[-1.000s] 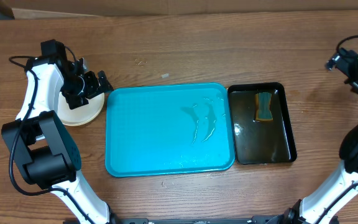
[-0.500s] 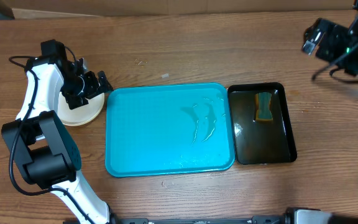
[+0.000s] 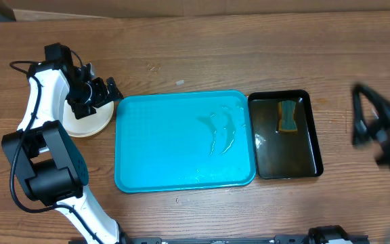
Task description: Clean dirty plates on tray and stack at the side
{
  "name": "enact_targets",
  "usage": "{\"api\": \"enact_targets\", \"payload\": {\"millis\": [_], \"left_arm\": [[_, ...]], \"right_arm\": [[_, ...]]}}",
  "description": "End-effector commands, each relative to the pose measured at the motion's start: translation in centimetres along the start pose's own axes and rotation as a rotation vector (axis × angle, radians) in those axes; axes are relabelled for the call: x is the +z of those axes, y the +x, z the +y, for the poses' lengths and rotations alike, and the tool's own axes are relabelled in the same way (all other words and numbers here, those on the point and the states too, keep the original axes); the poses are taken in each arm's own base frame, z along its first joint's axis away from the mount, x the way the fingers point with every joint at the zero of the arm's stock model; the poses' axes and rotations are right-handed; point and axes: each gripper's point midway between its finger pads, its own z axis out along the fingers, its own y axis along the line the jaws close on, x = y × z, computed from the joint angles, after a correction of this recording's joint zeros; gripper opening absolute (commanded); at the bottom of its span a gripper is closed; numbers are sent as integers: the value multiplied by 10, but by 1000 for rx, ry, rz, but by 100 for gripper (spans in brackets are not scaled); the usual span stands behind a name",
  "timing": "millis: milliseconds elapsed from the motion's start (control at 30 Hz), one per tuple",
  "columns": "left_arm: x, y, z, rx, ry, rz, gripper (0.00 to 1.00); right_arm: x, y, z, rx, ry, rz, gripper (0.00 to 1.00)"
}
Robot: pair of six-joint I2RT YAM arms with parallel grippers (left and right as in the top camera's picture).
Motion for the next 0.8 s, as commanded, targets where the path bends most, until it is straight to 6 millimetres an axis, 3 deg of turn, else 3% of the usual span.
{"api": "enact_targets", "payload": {"millis": [0,67,133,200,567,767], "left_arm": [[-6,-1,-3,-3,-4,-16,100],[-6,-1,-3,-3,-4,-16,100],[-6,-1,-3,-3,-4,-16,100],[-6,-1,-3,-3,-4,-16,100],[-6,-1,-3,-3,-4,-16,100],[-6,-1,-3,-3,-4,-16,100]], "right_arm": [[-34,5,-7,-11,26,-72,100],[-50,23,-11,-13,24,-85,100],[-54,47,-19,-13,19,-100,100],[-45,66,-26,-18,5,-151,100],[13,110,-35,-72,-168,-530,100],[38,138,-42,-87,-215,-625,100]]}}
